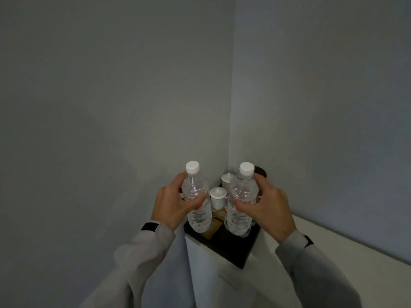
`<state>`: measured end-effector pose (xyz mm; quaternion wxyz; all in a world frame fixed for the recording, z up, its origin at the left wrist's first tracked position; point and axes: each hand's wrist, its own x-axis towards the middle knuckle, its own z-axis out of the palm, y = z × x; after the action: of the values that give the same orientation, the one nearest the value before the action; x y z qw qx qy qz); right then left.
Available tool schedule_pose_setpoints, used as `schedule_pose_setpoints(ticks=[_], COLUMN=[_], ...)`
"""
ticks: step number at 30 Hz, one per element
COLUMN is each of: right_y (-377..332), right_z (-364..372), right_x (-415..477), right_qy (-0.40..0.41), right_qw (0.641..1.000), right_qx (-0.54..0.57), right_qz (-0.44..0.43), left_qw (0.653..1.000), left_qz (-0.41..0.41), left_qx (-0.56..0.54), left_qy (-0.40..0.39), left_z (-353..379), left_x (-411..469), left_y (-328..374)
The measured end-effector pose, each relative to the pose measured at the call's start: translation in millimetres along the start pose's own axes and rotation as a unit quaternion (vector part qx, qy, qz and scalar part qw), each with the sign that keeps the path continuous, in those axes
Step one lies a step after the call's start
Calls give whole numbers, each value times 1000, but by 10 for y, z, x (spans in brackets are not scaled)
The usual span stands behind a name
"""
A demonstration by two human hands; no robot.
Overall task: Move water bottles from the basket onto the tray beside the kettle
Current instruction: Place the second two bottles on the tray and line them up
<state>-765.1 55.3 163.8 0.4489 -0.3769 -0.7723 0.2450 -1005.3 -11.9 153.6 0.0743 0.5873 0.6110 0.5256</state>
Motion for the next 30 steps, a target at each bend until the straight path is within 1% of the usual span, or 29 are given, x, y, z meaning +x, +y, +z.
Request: schedule_pose_setpoints(ticks=[7,13,20,24,26,30], right_y=[-209,-54,376,580,683,889], right_z=[377,510,632,713,766,943], right_x=[-12,8,34,-53,-99,-190], right_qy=[71,97,114,106,105,111], right_qw=[996,989,982,978,972,954], right_qx=[-48,-73,-84,-94,-114,-164], right_qz=[39,80,121,154,177,225], left_qw=[995,987,979,977,974,961], left_qz=[17,16,2,-1,-1,-41], left_qx=[-61,-105,-107,-89,-71,-61], left_qy=[-72,-117,-172,-194,-214,-266], left_z=[-159,36,459,686,816,1065], left_x=[414,662,830,802,786,746], left_y=[-467,-690,-994,-1185,-1292,-1551])
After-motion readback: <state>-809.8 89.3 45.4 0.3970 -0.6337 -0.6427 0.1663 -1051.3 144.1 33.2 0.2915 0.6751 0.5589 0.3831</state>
